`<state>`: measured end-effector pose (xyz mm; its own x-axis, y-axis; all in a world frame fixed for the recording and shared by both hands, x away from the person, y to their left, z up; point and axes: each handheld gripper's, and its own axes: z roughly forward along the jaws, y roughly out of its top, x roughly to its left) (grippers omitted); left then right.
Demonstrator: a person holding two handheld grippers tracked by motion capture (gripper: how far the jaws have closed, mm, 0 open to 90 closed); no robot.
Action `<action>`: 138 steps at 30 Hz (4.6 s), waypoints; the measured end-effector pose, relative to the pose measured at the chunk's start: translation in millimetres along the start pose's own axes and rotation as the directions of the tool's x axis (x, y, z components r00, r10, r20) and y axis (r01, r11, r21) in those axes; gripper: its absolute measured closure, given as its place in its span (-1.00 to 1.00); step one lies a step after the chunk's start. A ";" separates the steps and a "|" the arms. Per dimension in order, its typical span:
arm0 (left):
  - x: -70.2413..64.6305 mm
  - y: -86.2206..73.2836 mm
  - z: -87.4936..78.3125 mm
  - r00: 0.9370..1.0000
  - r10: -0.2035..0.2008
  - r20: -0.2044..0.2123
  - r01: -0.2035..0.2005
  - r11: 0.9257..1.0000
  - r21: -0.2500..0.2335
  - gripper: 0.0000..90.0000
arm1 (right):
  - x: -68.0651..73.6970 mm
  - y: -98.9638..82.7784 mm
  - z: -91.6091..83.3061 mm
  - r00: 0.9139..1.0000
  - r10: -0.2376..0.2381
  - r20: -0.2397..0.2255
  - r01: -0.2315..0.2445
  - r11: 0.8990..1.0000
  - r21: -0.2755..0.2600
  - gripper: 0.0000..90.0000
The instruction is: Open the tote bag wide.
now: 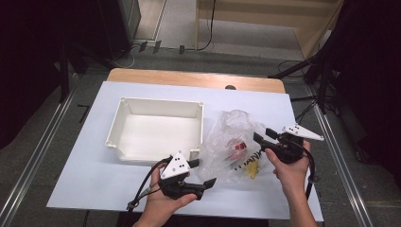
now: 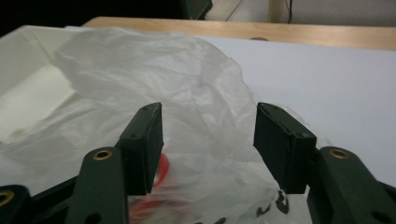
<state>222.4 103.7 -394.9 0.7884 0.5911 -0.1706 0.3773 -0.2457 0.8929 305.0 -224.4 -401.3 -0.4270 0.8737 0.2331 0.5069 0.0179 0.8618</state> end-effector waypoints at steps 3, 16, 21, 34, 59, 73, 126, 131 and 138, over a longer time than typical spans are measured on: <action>0.8 5.5 0.4 1.000 -0.009 -0.022 0.009 1.000 -0.026 -0.39 | 7.0 -0.6 -4.7 1.000 -0.010 -0.014 0.010 1.000 -0.020 0.04; 2.2 -61.5 58.7 0.999 -0.022 -0.034 0.032 0.937 0.347 0.99 | 59.5 -67.5 -7.2 0.989 -0.095 -0.115 0.095 0.995 -0.001 0.57; 5.6 -60.2 51.8 0.999 -0.030 -0.016 0.034 0.940 0.340 0.82 | 55.6 -87.0 3.4 0.988 -0.093 -0.120 0.102 0.992 0.070 0.74; 3.8 -1.7 9.3 0.996 -0.090 0.013 0.090 0.996 -0.004 -0.25 | 51.5 -101.5 27.2 0.996 -0.018 -0.086 0.037 0.972 0.232 0.83; 4.0 -49.7 94.1 0.982 -0.055 -0.182 0.098 0.967 0.235 0.92 | 33.5 -32.8 -19.7 0.997 -0.067 -0.030 0.065 0.997 -0.050 0.29; 4.6 -50.5 90.2 0.980 -0.065 -0.185 0.103 0.973 0.204 0.76 | -5.6 -31.6 21.2 0.986 -0.153 0.068 0.141 0.978 0.154 -0.25; 3.5 -51.3 90.0 0.976 -0.064 -0.208 0.109 0.971 0.211 0.88 | 1.2 2.9 12.1 0.991 -0.073 -0.113 0.080 0.995 0.057 0.18; 3.5 -51.5 90.1 0.976 -0.065 -0.206 0.108 0.972 0.207 0.88 | 10.9 -5.2 11.8 0.987 -0.098 -0.128 0.110 0.990 0.090 0.16; 3.3 -51.4 90.3 0.977 -0.059 -0.207 0.104 0.972 0.211 0.88 | 18.9 -14.3 17.0 0.983 -0.121 -0.139 0.139 0.982 0.129 -0.03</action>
<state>249.5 48.9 -479.0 0.6472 0.7506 -0.1334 0.5508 -0.3394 0.7625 302.4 -199.8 -416.9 -0.5850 0.7892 0.1870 0.5346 0.2018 0.8206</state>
